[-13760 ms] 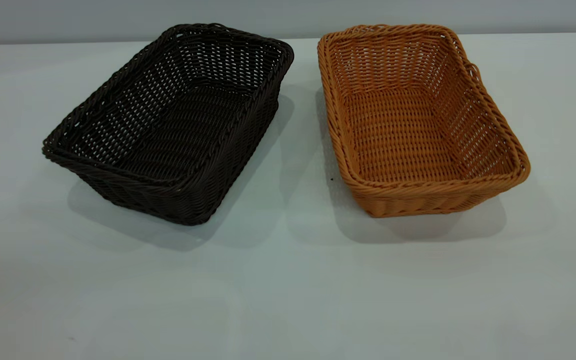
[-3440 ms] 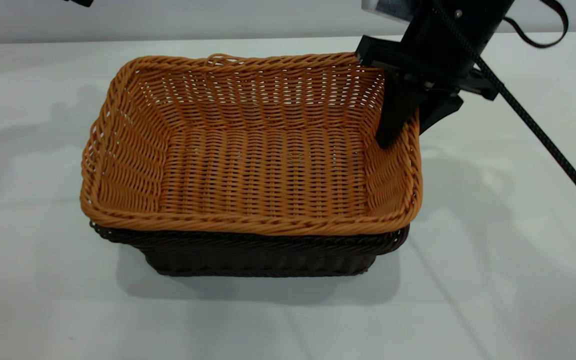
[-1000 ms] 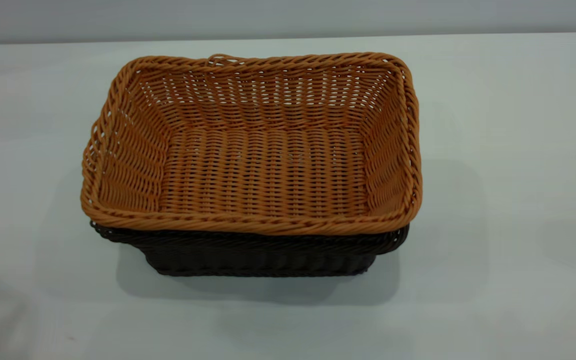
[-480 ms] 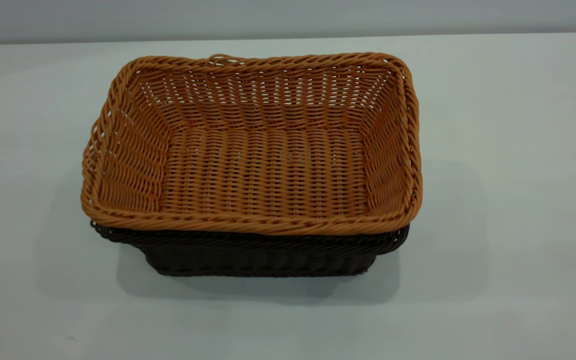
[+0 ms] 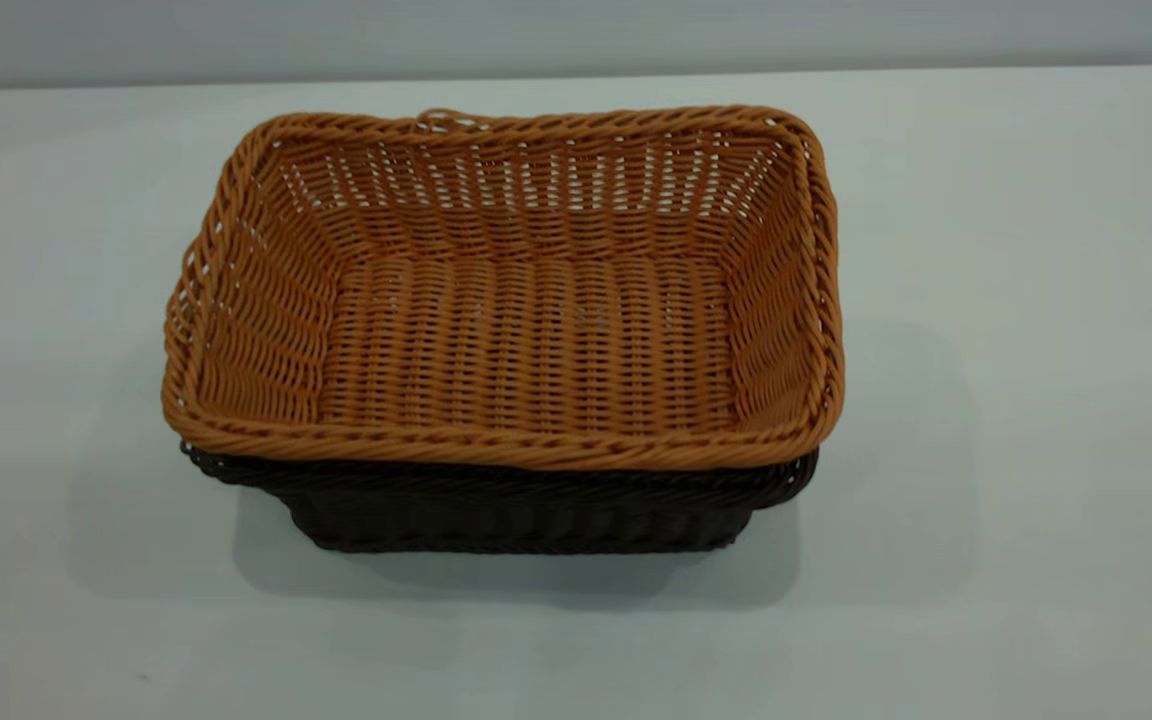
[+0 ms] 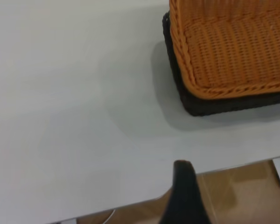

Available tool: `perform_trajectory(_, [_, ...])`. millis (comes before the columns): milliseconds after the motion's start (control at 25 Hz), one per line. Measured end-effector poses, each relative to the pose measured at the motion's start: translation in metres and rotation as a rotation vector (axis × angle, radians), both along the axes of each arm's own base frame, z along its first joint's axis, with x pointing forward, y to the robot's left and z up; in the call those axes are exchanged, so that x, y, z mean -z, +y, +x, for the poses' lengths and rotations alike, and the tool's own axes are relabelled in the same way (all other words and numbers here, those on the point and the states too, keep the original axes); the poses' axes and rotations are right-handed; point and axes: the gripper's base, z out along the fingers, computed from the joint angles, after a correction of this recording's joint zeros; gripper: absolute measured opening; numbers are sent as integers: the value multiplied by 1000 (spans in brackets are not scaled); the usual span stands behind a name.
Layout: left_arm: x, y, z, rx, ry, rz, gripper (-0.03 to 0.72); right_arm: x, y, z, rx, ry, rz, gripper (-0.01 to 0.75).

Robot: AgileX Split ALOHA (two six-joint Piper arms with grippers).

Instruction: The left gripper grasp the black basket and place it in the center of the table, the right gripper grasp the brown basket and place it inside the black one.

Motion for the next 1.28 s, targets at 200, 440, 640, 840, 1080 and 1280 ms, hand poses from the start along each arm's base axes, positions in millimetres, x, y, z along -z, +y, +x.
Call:
perform_trajectory(200, [16, 10, 1, -89, 33, 72, 488, 0, 0, 0, 0, 0, 0, 578])
perform_trajectory(440, [29, 18, 5, -217, 72, 52, 488, 0, 0, 0, 1, 1, 1, 558])
perform_trajectory(640, [28, 19, 6, -230, 68, 48, 488, 0, 0, 0, 1, 1, 2, 533])
perform_trajectory(840, [28, 19, 6, -231, 67, 47, 488, 0, 0, 0, 2, 2, 2, 503])
perform_trajectory(1080, [28, 19, 2, -218, 40, 47, 488, 0, 0, 0, 2, 2, 2, 460])
perform_trajectory(1280, [29, 19, -10, -138, -49, 43, 488, 0, 0, 0, 2, 2, 2, 423])
